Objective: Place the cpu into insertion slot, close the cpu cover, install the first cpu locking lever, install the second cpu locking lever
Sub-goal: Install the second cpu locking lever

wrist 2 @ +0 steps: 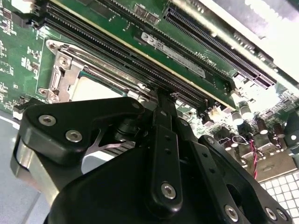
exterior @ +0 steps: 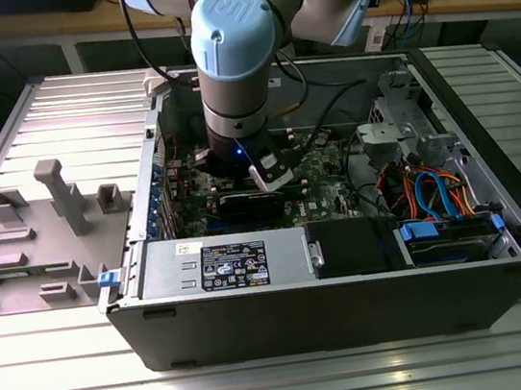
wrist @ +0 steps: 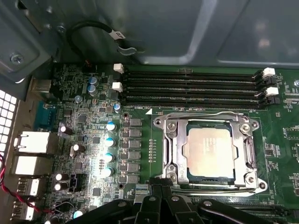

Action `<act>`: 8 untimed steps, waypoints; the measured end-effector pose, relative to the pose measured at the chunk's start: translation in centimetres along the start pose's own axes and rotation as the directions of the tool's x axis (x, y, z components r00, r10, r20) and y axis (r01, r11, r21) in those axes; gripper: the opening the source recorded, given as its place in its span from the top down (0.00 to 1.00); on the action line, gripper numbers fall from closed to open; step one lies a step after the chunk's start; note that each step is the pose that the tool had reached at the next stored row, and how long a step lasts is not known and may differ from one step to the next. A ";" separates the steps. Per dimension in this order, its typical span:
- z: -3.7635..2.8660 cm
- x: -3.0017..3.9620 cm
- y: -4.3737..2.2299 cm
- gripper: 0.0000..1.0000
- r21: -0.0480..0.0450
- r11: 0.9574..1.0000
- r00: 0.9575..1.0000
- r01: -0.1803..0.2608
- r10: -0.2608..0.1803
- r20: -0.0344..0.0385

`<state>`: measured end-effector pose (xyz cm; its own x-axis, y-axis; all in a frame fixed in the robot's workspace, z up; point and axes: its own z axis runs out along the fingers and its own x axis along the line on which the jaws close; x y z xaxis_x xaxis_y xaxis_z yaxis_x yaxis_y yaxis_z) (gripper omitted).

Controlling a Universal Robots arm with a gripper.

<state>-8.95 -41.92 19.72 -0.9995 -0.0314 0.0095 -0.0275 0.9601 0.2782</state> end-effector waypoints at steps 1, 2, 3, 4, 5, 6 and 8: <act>0.01 0.06 0.01 0.89 -0.001 1.000 1.000 0.000 0.000 0.000; 0.03 0.12 0.03 0.89 -0.002 1.000 1.000 0.000 0.000 0.000; 0.07 0.24 0.05 0.89 -0.005 1.000 1.000 0.000 0.000 0.000; 0.14 0.37 0.10 0.89 -0.010 1.000 1.000 0.000 0.000 0.000; 0.17 0.46 0.15 0.89 -0.013 1.000 1.000 0.000 0.000 0.000; 0.18 0.50 0.16 0.89 -0.014 1.000 1.000 0.000 0.000 0.000; -0.12 0.53 0.26 0.89 -0.015 1.000 1.000 0.001 -0.001 0.001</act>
<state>-9.49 -41.72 19.91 -0.9995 -0.0319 0.0088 -0.0279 0.9558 0.2927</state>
